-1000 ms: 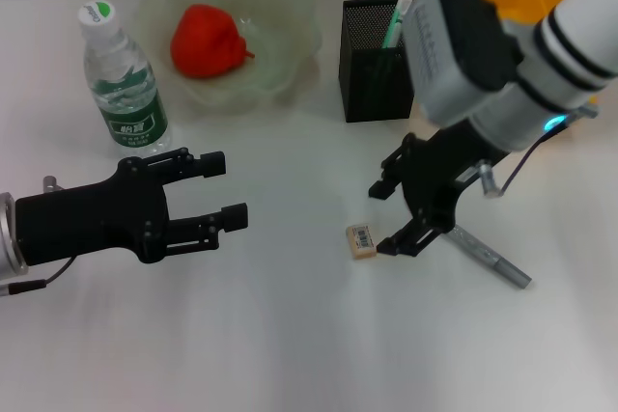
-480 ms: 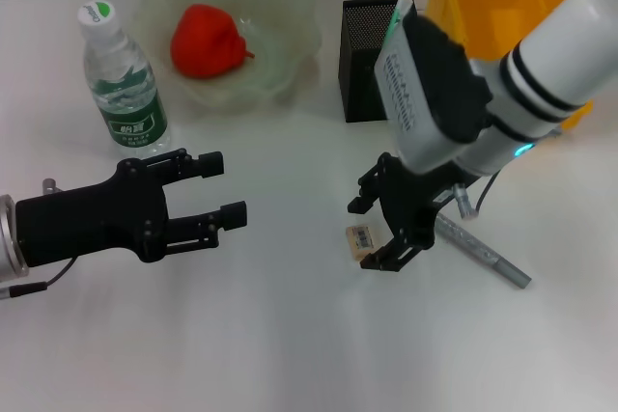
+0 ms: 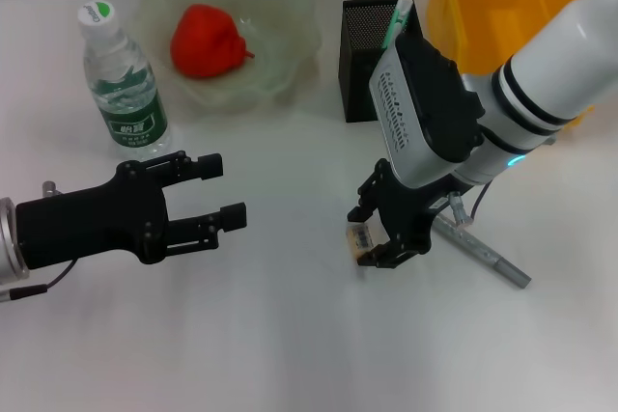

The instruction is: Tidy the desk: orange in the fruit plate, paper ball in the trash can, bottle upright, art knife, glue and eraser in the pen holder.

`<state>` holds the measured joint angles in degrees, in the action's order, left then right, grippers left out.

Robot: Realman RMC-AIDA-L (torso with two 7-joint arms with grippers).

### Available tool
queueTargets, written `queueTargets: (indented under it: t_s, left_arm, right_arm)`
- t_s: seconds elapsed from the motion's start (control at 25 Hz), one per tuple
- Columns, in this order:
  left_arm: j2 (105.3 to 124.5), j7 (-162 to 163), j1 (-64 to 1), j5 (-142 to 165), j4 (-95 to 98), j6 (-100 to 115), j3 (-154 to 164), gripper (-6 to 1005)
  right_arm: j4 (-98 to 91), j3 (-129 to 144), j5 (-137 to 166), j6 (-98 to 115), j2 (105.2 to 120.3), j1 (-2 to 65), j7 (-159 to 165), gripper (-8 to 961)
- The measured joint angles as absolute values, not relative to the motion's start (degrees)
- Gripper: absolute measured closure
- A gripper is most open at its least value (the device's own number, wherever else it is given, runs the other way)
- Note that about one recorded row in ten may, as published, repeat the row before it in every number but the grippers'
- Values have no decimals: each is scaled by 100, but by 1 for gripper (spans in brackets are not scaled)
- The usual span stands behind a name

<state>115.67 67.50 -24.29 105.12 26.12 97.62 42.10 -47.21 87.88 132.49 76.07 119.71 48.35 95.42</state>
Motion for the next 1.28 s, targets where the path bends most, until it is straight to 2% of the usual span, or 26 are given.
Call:
queueTargets:
  t_s: [0.08, 0.64, 0.92, 1.28]
  left_arm:
    - [11567, 6750, -2427, 10510, 2610, 9762, 4210, 213]
    - [11575, 6750, -2409, 10476, 2610, 9771, 4210, 213]
    - [11575, 6750, -2408, 10471, 2610, 9772, 4202, 213]
    - [11575, 6750, -2408, 10483, 2610, 9778, 4201, 213]
  right_arm:
    - [-4695, 8792, 13249, 7564, 11971, 4829, 9527, 284]
    - [-4650, 8923, 13122, 7371, 11971, 4832, 9461, 528]
    - [-4767, 8867, 13120, 7389, 11968, 4834, 9646, 553]
    - [-6657, 7502, 13175, 7998, 11919, 4556, 11212, 570]
